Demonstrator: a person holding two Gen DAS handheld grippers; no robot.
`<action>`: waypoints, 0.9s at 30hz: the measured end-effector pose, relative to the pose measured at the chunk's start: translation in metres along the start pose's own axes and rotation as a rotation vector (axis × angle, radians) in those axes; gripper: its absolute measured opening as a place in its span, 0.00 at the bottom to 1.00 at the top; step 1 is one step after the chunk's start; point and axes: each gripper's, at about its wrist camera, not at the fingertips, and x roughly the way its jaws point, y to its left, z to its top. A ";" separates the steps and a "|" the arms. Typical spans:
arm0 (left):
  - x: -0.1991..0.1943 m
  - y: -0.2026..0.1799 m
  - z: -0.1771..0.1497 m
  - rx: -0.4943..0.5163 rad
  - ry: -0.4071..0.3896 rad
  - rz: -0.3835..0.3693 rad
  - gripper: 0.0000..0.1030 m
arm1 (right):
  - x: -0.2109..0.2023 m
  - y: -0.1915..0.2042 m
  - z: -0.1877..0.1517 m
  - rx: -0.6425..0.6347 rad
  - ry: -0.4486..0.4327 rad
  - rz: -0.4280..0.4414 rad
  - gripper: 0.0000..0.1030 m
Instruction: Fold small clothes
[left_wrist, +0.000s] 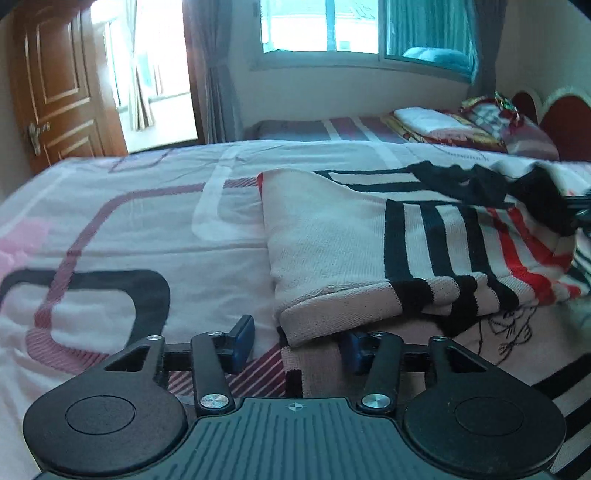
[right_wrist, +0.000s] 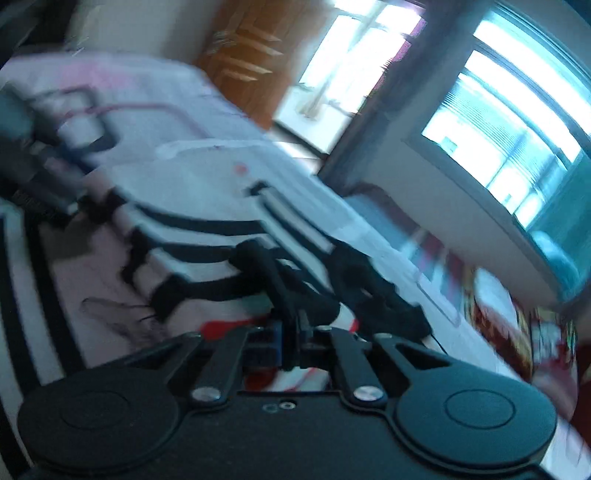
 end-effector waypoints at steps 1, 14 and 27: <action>0.000 0.001 -0.002 -0.008 -0.003 -0.001 0.49 | -0.008 -0.013 -0.003 0.094 -0.009 -0.020 0.06; -0.002 0.000 -0.001 -0.014 -0.044 -0.038 0.49 | -0.041 -0.120 -0.123 1.053 0.013 0.075 0.26; 0.014 0.028 -0.012 -0.252 -0.040 -0.050 0.49 | -0.046 -0.117 -0.086 0.922 -0.111 0.115 0.07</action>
